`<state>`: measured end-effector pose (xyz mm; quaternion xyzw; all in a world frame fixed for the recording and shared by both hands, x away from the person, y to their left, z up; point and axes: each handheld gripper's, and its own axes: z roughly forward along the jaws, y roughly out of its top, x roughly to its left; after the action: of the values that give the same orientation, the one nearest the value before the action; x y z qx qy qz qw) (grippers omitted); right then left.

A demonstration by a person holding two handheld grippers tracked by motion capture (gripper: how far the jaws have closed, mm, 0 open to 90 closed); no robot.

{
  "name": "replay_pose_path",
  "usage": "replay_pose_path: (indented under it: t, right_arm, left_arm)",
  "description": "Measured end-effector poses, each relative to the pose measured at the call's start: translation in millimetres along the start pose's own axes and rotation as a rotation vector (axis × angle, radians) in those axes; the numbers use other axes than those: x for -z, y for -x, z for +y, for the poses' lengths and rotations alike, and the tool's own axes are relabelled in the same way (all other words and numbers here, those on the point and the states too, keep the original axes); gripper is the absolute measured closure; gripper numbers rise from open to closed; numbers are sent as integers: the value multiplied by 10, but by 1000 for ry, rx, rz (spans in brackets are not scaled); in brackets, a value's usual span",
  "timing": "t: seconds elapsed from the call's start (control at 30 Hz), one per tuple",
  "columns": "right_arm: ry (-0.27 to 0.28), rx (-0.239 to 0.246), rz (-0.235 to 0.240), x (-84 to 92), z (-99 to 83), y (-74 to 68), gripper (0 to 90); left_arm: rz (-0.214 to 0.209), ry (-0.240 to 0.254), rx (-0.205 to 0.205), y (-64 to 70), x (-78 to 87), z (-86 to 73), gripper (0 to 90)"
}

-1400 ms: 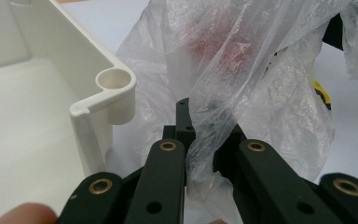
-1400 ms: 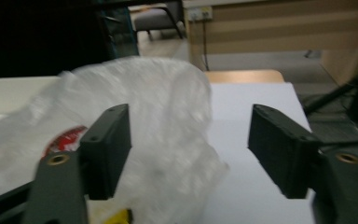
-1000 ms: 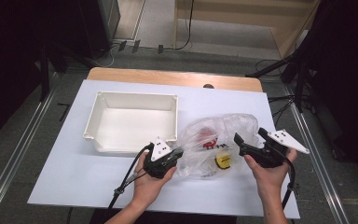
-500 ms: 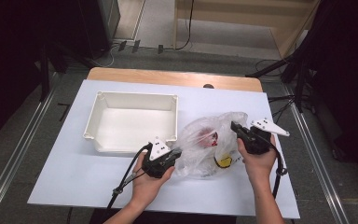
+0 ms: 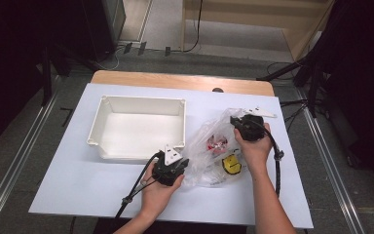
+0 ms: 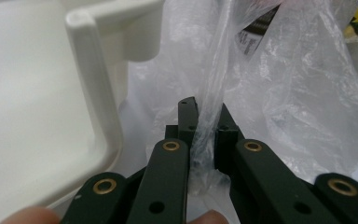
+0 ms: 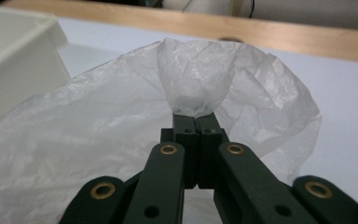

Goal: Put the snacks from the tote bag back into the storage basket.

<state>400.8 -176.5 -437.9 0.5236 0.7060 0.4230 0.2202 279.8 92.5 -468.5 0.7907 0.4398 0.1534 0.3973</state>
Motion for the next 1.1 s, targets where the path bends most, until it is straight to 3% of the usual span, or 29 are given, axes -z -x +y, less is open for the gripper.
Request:
replay_pose_path:
  t: [0.13, 0.3, 0.4, 0.43, 0.5, 0.57, 0.67, 0.8, 0.93, 1.0, 1.1]
  right_arm:
    - [-72, -23, -17, -158, -118, 58, 900]
    - [-149, -44, -62, -265, -345, 175, 900]
    - [-128, -73, -55, -220, -397, 204, 900]
    - [-126, -52, -67, -201, -398, 194, 874]
    - [-84, -39, -87, -121, -390, 172, 700]
    - [-27, -70, -74, 7, -365, 177, 554]
    - [45, -98, -69, 263, -324, 184, 460]
    - [138, -103, -36, 654, -304, 138, 419]
    - [213, -62, 30, 954, -330, 0, 435]
    - [196, -54, 94, 968, -365, -82, 451]
    - [136, -38, 109, 858, -487, -165, 541]
  left_arm:
    - [-5, -45, 5, -14, -47, -40, 866]
    - [-9, -57, 0, -26, -34, -60, 862]
    - [-14, -53, -4, -34, -20, -69, 839]
    - [-18, -49, -8, -33, -9, -70, 804]
    - [-37, -18, -22, -27, 32, -77, 692]
    - [-60, 6, -18, -21, 75, -85, 648]
    - [-57, 34, -23, -22, 131, -74, 599]
    - [-65, 73, -10, -25, 220, -40, 494]
    - [-84, 117, -9, -3, 317, -10, 464]
    - [-82, 145, -5, 14, 354, 8, 447]
    - [-65, 180, -7, 43, 407, 31, 430]
